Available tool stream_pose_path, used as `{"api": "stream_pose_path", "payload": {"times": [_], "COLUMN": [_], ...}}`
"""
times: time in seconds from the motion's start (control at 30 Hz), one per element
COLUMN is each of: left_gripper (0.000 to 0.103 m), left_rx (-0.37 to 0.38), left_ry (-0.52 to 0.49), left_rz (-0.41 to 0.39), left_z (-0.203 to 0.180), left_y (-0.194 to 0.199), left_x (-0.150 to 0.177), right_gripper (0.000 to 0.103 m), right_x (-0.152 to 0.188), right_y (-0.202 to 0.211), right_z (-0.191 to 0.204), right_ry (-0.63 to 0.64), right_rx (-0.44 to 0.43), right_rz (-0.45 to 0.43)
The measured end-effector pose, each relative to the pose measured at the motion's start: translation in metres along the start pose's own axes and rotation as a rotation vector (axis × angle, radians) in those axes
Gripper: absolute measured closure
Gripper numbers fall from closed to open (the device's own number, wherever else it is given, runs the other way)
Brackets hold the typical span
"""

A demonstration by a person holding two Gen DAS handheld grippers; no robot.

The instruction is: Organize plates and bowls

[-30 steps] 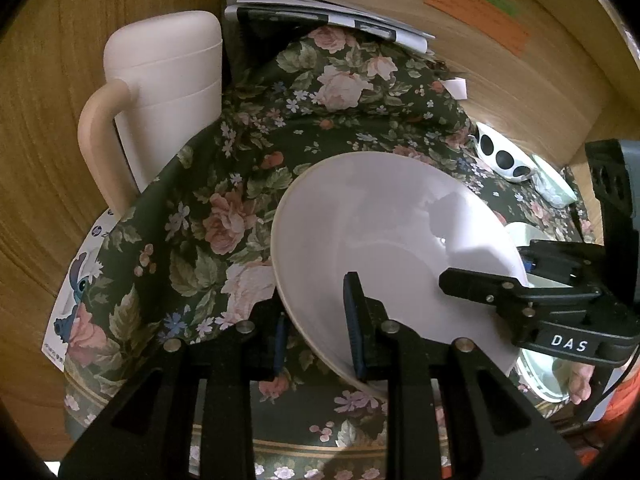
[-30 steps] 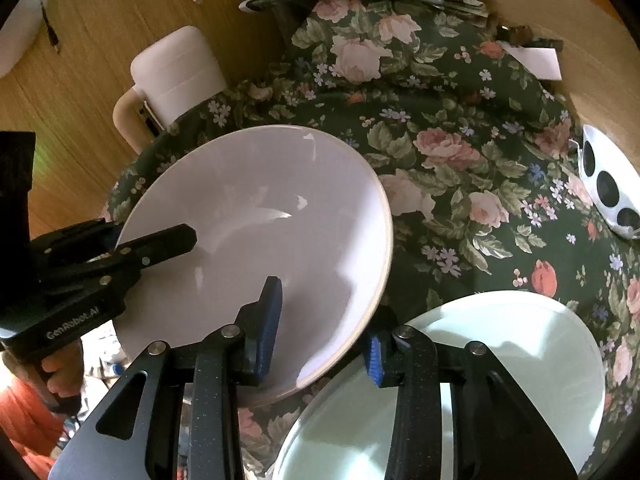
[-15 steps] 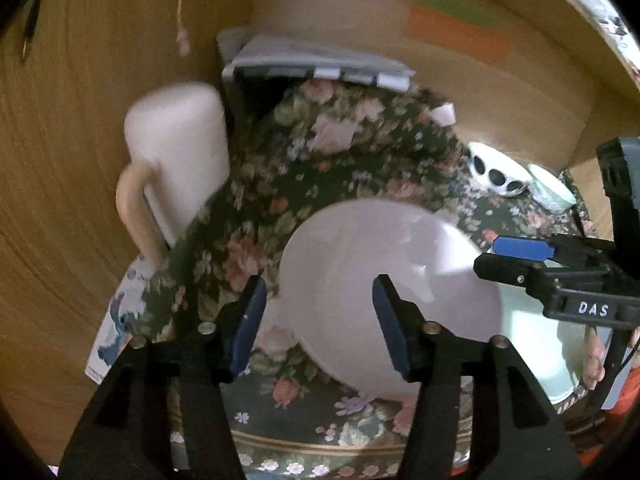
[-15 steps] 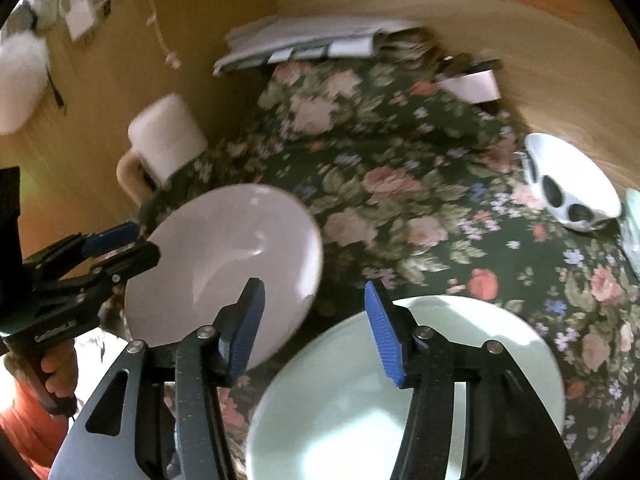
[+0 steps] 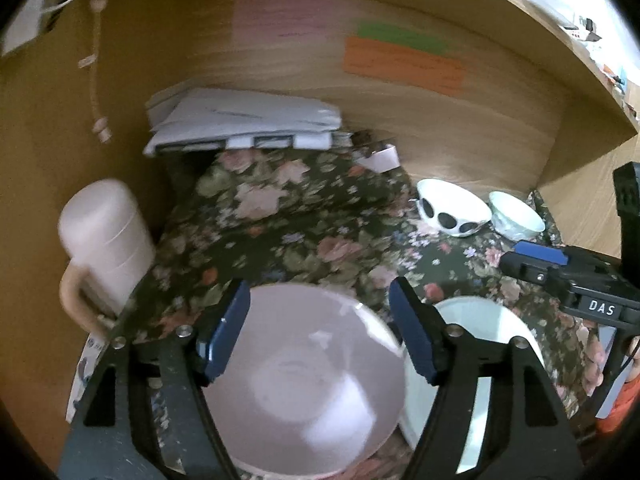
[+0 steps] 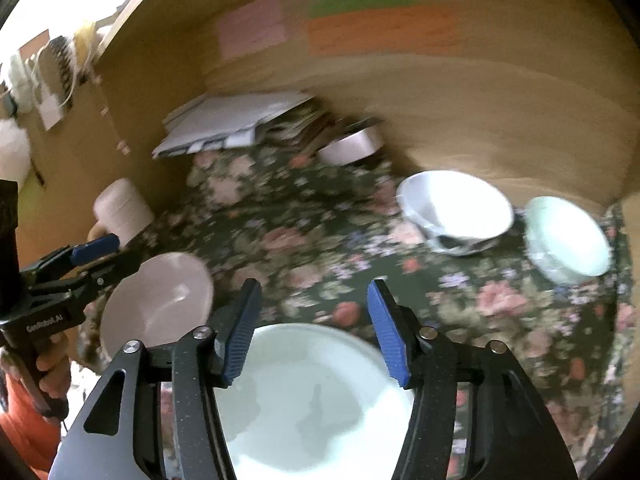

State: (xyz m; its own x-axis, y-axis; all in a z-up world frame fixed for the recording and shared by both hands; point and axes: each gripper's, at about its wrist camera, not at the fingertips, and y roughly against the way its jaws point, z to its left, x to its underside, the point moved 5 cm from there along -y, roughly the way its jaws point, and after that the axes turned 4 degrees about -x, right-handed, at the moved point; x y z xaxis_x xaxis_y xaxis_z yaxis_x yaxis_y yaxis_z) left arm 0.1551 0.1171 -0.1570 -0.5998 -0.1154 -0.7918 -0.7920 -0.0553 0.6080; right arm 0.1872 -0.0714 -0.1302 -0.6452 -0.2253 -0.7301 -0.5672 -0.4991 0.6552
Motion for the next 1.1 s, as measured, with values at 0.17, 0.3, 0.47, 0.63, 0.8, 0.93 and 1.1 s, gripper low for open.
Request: {"api": "stream_pose_path", "payload": {"times": [0.17, 0.3, 0.47, 0.63, 0.8, 0.93, 1.1], "left_gripper": [0.023, 0.023, 0.023, 0.023, 0.023, 0.023, 0.023], "left_rx": [0.014, 0.035, 0.046, 0.026, 0.040, 0.050, 0.065], "left_ry": [-0.026, -0.052, -0.062, -0.080, -0.103, -0.123, -0.158], "left_rz": [-0.002, 0.016, 0.052, 0.058, 0.084, 0.096, 0.123], "left_z": [-0.026, -0.045, -0.058, -0.067, -0.078, -0.088, -0.103], "left_y": [-0.015, -0.035, -0.068, -0.096, -0.121, -0.139, -0.156], "left_x": [-0.017, -0.032, -0.050, -0.068, -0.079, -0.082, -0.083], "right_gripper": [0.047, 0.047, 0.047, 0.047, 0.047, 0.050, 0.051], "right_x": [-0.010, -0.018, -0.028, -0.032, -0.032, -0.030, -0.029], "right_y": [0.006, 0.002, -0.015, -0.043, -0.069, -0.081, -0.093], "right_z": [-0.035, -0.062, -0.094, -0.128, -0.150, -0.160, -0.169], "right_ry": [-0.031, -0.063, -0.076, -0.132, -0.187, -0.219, -0.252], "right_rx": [0.056, 0.094, 0.167, 0.205, 0.205, 0.201, 0.185], "right_rz": [-0.028, -0.031, -0.024, 0.013, 0.065, 0.090, 0.111]}}
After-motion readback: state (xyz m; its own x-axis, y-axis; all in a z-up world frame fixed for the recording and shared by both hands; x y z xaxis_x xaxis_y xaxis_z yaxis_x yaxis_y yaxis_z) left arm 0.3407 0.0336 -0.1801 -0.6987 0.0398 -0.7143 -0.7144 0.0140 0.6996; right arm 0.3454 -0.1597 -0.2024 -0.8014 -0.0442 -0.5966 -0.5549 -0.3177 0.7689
